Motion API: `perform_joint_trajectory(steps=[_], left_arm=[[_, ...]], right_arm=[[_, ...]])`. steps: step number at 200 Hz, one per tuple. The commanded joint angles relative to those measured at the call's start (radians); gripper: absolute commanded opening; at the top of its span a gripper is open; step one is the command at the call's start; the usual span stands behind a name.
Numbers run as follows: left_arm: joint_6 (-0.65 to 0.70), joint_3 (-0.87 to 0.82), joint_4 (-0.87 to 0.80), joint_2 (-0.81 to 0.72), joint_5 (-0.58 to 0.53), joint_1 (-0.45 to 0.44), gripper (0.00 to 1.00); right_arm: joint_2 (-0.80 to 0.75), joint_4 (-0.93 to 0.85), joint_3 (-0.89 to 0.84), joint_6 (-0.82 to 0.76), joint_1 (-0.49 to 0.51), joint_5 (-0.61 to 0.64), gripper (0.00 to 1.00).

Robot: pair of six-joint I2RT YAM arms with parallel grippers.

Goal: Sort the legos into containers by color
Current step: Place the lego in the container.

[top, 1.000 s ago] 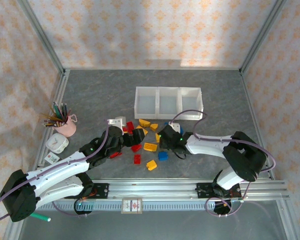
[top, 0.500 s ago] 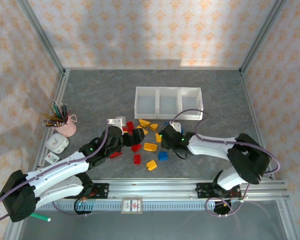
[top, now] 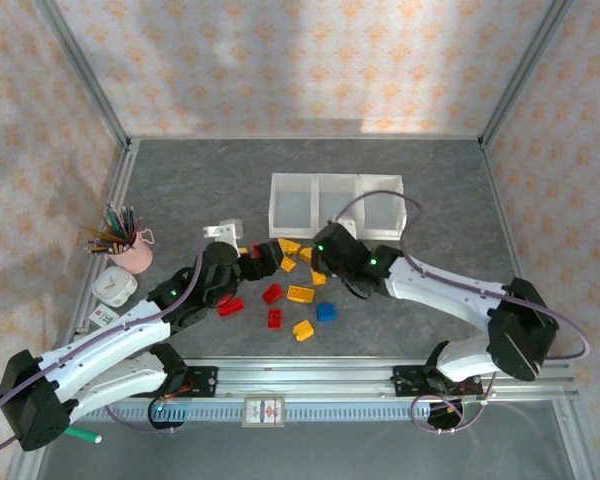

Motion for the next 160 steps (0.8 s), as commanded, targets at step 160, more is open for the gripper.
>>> perform_joint_trajectory(steps=[160], left_arm=[[0.057, 0.056, -0.072, -0.01, -0.007, 0.194, 0.99]], right_arm=[[0.615, 0.014, 0.675, -0.274, -0.111, 0.111, 0.65]])
